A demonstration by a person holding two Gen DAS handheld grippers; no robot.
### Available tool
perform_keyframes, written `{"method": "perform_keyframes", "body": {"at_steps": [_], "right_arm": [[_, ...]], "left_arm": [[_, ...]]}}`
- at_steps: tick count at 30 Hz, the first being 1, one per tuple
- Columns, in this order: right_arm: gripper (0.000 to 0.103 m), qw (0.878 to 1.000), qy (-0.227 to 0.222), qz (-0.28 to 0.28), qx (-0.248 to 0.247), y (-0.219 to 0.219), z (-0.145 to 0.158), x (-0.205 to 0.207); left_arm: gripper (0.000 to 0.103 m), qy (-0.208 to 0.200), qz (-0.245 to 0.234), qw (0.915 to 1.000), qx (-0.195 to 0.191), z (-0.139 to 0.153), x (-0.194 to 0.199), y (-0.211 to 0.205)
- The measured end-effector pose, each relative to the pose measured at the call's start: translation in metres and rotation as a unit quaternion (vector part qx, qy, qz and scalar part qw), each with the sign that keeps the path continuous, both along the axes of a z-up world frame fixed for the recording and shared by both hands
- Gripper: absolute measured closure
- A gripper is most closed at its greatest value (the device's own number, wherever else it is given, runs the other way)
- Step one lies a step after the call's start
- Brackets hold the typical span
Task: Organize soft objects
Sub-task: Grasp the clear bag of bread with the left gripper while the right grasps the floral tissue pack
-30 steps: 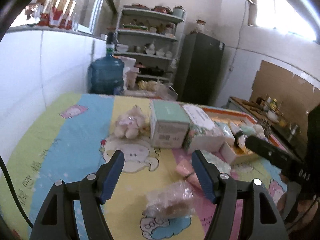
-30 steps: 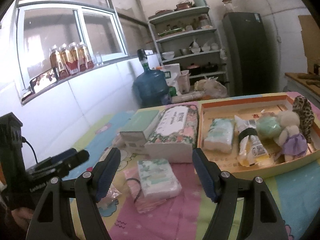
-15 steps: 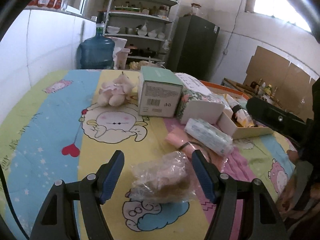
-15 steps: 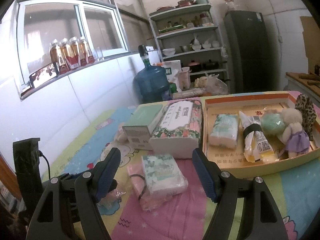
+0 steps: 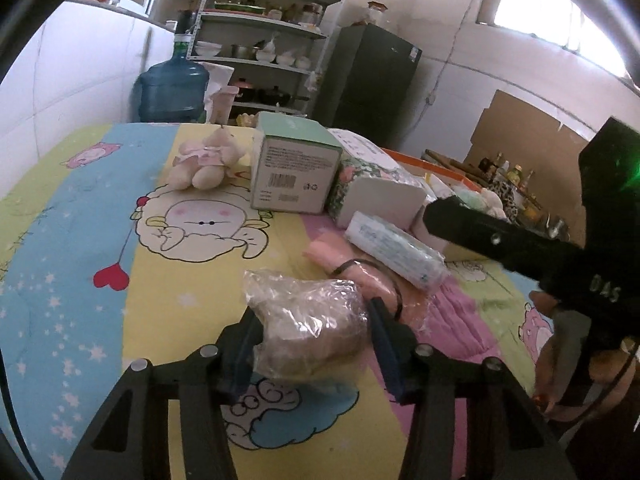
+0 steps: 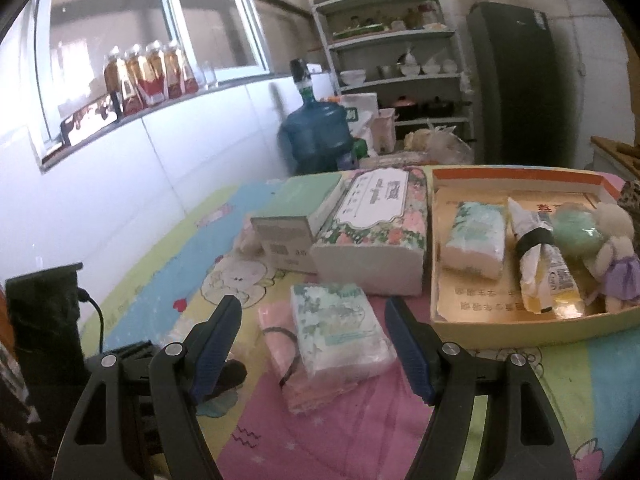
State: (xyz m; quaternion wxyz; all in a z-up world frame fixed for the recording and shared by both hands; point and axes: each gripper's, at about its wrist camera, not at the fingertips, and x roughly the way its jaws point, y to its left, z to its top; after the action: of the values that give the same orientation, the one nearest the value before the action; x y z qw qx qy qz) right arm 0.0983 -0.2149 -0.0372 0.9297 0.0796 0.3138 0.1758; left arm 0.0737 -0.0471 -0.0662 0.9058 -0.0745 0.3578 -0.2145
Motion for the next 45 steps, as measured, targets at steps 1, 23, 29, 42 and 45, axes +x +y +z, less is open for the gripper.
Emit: {"method": "perform_keyframes", "body": {"at_steps": [1, 23, 29, 42, 45], "right_arm": [[0.028, 1.000, 0.003, 0.000, -0.002, 0.001, -0.002, 0.002], [0.051, 0.997, 0.071, -0.015, -0.037, 0.003, -0.029, 0.027], [0.059, 0.998, 0.059, -0.019, -0.034, 0.003, -0.022, 0.023], [0.059, 1.000, 0.013, -0.022, -0.013, -0.012, 0.005, 0.002], [0.059, 1.000, -0.001, -0.025, -0.008, -0.018, 0.013, -0.003]], "left_arm": [[0.052, 0.000, 0.003, 1.0000, -0.001, 0.000, 0.000, 0.002], [0.052, -0.012, 0.027, 0.9995, -0.007, 0.009, -0.002, 0.021], [0.052, -0.016, 0.032, 0.9993, -0.008, 0.014, 0.001, 0.023], [0.052, -0.030, 0.048, 0.9984, 0.004, 0.031, 0.005, 0.011], [0.052, -0.034, 0.047, 0.9983, 0.007, 0.035, 0.005, 0.005]]}}
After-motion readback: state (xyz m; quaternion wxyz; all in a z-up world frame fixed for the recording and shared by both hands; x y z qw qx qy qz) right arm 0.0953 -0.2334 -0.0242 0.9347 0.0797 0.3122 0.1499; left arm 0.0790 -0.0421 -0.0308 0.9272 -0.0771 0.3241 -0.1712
